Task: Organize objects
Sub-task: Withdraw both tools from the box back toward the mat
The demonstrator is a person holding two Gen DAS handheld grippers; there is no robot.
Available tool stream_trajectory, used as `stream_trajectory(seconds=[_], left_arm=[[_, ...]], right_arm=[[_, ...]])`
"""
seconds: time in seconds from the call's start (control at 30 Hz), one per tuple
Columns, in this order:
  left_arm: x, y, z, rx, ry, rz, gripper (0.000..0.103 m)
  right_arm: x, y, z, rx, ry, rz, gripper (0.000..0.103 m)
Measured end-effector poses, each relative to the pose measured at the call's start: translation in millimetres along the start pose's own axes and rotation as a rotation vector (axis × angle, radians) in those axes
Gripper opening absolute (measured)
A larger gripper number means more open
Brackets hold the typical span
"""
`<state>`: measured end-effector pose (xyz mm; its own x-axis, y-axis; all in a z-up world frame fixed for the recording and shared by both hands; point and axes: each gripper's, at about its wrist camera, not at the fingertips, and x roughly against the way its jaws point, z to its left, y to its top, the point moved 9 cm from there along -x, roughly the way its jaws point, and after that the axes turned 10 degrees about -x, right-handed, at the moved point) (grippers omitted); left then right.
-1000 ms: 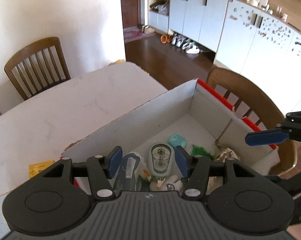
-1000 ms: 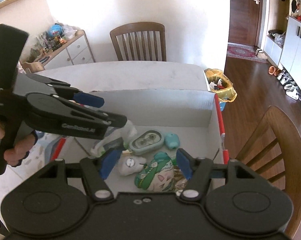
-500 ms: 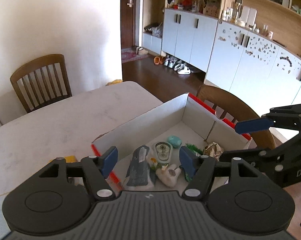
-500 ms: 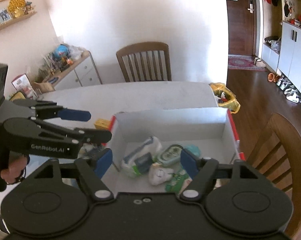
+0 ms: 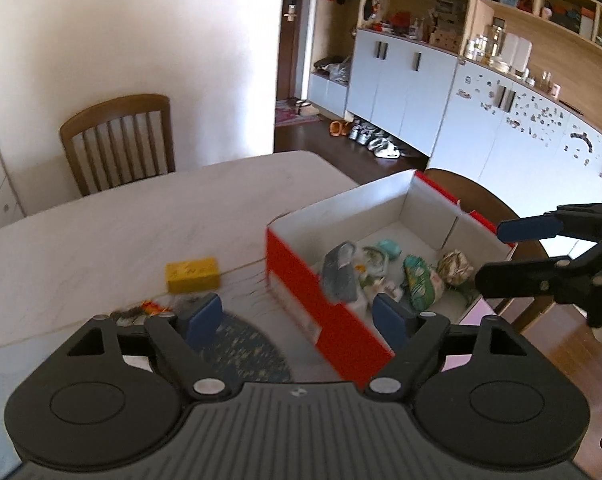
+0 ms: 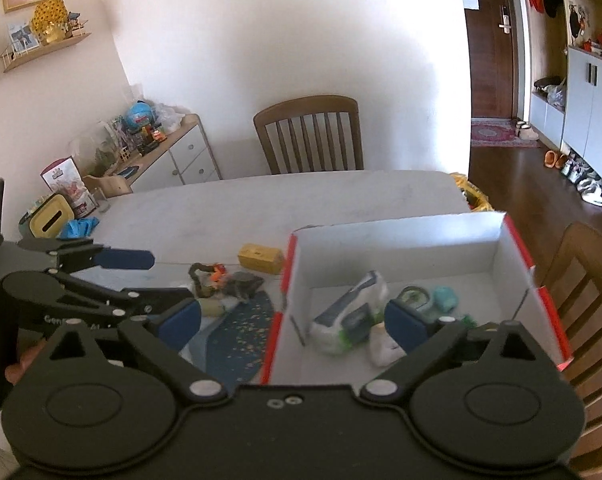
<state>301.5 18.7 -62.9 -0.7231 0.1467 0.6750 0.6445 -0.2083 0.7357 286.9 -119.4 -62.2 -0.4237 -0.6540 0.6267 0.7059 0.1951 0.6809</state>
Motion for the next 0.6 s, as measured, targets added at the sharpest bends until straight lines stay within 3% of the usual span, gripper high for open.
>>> stream_trajectory(seconds=[0.17,0.33,0.6], left_arm=[[13,-23,24,0.031,0.004,0.0,0.084],[21,-44,48,0.048,0.021,-0.006,0.1],[16,-79,83,0.091,0.013,0.022,0.103]], right_arm=[[-11,-13,23,-0.01,0.013,0.013,0.099],[-23,-23,42,-0.014,0.011,0.026,0.099],[-51,-29,68,-0.006,-0.012,0.05,0.098]])
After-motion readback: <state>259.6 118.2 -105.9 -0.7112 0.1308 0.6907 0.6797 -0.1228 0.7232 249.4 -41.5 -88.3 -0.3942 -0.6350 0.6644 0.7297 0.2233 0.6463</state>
